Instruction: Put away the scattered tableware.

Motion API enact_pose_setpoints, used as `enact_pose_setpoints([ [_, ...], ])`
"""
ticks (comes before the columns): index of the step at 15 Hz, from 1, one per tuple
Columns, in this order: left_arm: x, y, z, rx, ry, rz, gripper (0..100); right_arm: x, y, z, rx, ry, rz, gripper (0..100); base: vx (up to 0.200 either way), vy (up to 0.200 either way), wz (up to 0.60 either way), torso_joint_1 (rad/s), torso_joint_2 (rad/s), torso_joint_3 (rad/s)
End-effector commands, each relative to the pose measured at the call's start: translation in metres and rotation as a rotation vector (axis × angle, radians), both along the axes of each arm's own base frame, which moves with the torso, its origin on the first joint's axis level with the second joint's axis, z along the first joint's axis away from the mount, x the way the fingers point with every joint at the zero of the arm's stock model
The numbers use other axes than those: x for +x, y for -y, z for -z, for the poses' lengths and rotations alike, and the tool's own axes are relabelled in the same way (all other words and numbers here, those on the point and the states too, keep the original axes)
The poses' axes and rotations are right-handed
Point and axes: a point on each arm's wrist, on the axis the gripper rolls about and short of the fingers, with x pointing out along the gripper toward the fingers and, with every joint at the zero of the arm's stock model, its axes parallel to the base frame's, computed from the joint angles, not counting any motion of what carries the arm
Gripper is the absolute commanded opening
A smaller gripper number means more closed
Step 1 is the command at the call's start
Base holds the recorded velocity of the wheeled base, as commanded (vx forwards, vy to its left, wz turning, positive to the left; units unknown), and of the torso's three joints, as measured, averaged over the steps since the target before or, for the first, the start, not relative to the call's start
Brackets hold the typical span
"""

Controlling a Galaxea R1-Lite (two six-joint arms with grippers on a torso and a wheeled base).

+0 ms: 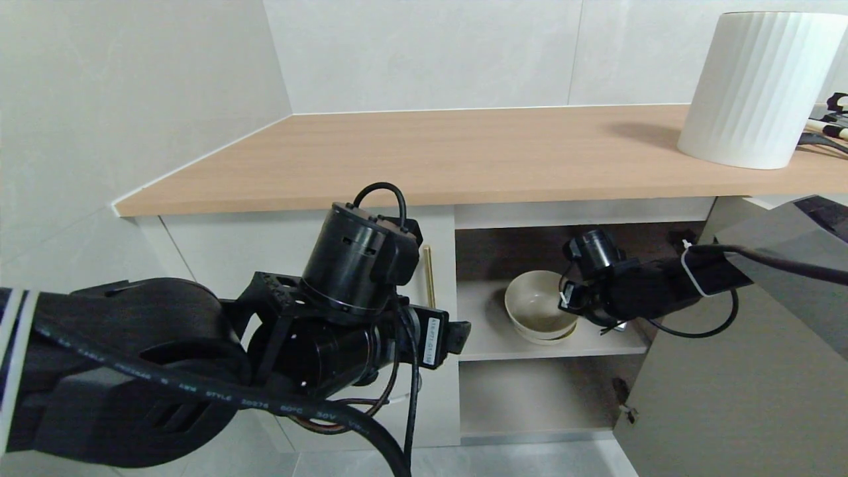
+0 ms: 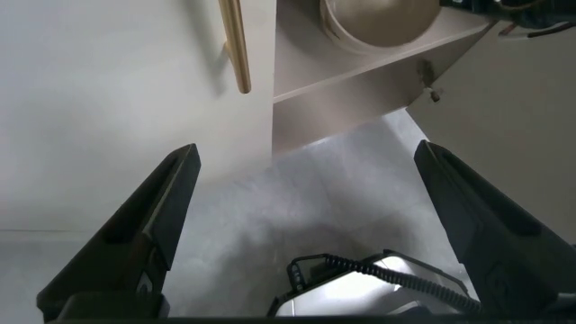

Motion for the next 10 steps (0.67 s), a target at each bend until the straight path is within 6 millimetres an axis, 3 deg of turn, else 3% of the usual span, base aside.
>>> enact_pose_setpoints([
  [1,0.001,0.0,0.0,0.0,-0.001,-0.002,100,0.003,0.0,0.005,-0.006,-0.005,0.006,0,0.0,0.0,0.0,0.0,0.0,0.0],
  [10,0.001,0.0,0.001,0.001,-0.003,-0.003,100,0.014,0.0,0.016,-0.021,0.003,0.031,0,0.0,0.0,0.0,0.0,0.0,0.0],
])
